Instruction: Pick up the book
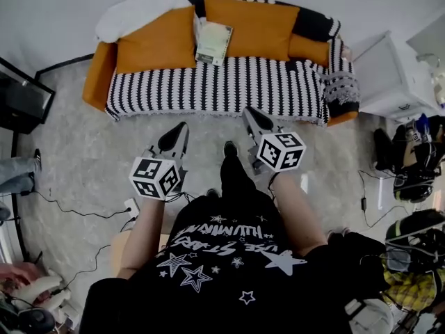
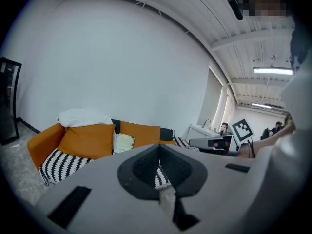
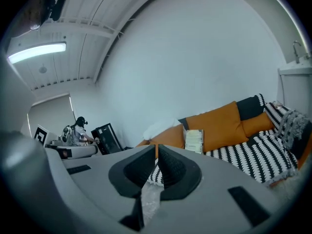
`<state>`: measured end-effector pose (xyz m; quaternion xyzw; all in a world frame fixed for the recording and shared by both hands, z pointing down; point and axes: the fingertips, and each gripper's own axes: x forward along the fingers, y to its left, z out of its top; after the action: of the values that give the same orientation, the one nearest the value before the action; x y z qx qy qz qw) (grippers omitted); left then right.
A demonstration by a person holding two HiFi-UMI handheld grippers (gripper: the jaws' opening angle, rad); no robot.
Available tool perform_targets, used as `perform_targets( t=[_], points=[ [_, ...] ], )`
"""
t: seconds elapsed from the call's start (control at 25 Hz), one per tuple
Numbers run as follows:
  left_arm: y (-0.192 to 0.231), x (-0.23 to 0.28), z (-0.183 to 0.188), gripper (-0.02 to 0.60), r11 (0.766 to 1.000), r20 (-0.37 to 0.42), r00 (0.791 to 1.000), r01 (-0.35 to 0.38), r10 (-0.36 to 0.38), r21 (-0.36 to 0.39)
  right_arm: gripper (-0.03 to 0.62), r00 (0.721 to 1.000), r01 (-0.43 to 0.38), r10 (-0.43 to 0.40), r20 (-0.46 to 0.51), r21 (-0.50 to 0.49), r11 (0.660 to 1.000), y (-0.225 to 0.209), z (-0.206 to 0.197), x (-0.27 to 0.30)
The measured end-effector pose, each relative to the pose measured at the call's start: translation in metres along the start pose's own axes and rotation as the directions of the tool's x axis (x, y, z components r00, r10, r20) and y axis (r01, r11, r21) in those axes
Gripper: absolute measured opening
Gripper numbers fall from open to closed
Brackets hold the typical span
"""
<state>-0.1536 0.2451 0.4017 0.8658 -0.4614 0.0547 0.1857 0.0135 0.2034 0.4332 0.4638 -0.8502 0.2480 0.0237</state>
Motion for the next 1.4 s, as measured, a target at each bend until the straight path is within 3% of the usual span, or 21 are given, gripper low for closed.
perform_targets(
  t=[0.96, 1.4],
  points=[
    [0.058, 0.164, 0.067, 0.008, 0.999, -0.038, 0.998, -0.041, 0.042, 0.016, 0.034, 0.999, -0.021, 0.024, -0.027, 0.081, 0.996, -0.125, 0.083, 0.129],
    [0.088, 0.212, 0.092, 0.008, 0.991, -0.023, 0.991, -0.132, 0.132, 0.020, 0.034, 0.995, -0.096, 0.098, -0.022, 0.087, 0.992, -0.172, 0.119, 0.182]
  ],
)
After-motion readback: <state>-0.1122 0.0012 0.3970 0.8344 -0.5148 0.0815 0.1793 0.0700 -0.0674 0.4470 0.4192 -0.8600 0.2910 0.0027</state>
